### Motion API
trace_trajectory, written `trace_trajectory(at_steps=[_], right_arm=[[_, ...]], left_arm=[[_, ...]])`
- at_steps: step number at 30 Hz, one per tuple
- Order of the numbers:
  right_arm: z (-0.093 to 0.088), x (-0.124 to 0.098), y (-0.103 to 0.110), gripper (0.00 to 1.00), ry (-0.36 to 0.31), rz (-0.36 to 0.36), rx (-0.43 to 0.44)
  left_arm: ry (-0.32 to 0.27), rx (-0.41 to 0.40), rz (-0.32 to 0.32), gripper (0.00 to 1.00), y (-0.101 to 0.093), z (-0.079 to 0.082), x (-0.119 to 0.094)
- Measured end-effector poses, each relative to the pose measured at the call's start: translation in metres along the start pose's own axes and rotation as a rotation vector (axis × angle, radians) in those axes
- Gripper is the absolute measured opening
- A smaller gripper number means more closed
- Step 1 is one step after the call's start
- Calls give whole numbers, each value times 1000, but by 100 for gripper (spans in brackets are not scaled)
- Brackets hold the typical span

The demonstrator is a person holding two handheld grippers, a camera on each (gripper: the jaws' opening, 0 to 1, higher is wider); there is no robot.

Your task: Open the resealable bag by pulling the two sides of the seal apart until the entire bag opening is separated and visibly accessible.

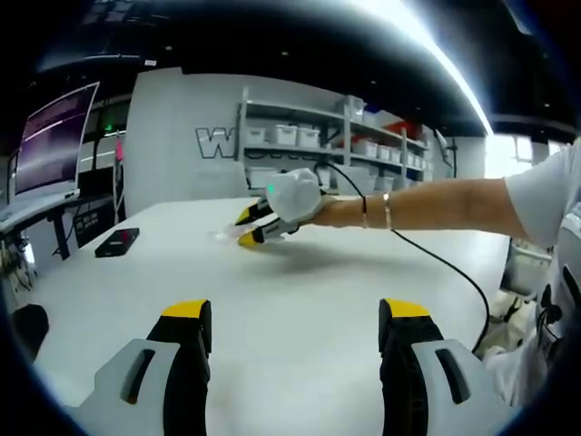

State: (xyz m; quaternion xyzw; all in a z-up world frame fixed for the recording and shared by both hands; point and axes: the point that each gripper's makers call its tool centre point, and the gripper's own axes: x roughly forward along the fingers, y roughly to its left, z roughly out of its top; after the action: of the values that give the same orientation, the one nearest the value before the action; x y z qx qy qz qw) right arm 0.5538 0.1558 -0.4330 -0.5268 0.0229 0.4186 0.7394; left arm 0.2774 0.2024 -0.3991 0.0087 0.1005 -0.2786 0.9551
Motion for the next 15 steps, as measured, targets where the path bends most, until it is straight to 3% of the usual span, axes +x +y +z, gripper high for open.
trace_trajectory(at_steps=[10,15], right_arm=[[-1,7,7,0,12,27,48],[-3,8,7,0,24,17,88]], left_arm=[[1,-1,-1,75,0,0,1],[1,0,-2,75,0,0,1]])
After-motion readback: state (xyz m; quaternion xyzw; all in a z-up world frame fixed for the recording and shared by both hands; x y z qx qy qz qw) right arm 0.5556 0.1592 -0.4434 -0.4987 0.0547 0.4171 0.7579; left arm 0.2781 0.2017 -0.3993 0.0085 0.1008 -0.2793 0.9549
